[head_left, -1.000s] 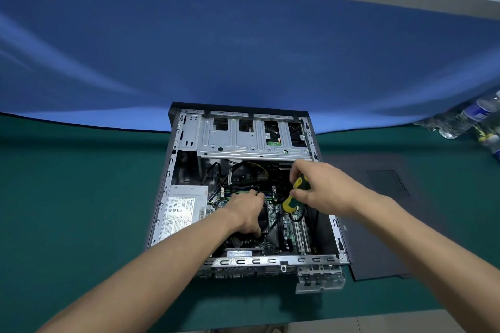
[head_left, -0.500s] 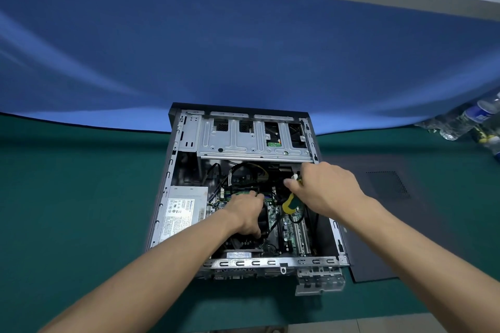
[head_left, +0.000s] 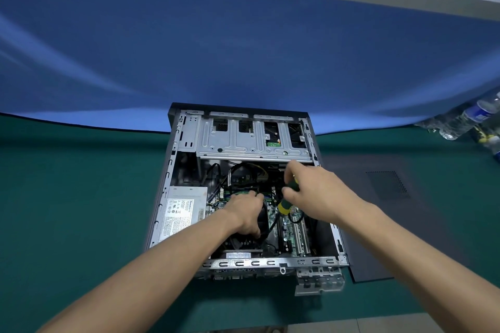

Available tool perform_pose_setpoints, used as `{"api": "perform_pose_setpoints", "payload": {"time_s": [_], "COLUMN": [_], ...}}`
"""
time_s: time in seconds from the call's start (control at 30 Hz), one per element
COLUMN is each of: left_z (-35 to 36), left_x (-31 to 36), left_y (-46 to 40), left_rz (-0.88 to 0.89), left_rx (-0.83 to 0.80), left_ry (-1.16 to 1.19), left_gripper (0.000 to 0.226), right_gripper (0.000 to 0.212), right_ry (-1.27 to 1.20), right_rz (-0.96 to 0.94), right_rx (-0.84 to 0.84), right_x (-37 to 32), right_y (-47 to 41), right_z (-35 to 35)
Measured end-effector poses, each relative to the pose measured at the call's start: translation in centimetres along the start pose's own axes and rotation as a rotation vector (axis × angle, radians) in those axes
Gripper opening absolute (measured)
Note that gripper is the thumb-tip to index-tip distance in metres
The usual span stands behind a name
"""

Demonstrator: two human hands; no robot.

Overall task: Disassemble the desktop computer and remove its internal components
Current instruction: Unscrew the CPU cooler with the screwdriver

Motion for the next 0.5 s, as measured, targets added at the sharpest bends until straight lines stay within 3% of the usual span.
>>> {"api": "perform_pose_setpoints", "payload": {"time_s": [0.07, 0.17, 0.27, 0.37, 0.5], "left_z": [0.0, 0.0, -0.1, -0.1, 0.0], "left_x": [0.1, 0.2, 0.2, 0.2, 0.2], "left_y": [0.0, 0.1, 0.2, 0.1, 0.2], "left_rz": [0.005, 0.007, 0.008, 0.001, -0.003], "left_rx": [0.0, 0.006, 0.004, -0.004, -0.003], "left_ry": [-0.005, -0.004, -0.014, -0.009, -0.001], "left_gripper": [0.087, 0.089, 0.086, 0.084, 0.089], "right_gripper": [0.021, 0.036, 0.022, 0.022, 0.039], "right_ry": [-0.003, 0.184, 0.08, 0.036, 0.179], "right_rz": [0.07, 0.175, 0.059, 0.053, 0.213], "right_rx": [0.007, 0.072, -0.059, -0.143, -0.054], "right_x": [0.5, 1.4, 0.2, 0.2, 1.9], "right_y": [0.0, 0.0, 0.1, 0.5, 0.3], "right_z": [-0.2, -0.8, 0.1, 0.4, -0.3]}}
Point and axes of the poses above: each hand's wrist, its own y-axis away from the middle knuckle, its own z-axis out of the palm, x = y × z, the point moved 9 cm from there along -y, towards the middle knuckle, and after that the axes turned 6 degrees about z, right-handed, at the moved point
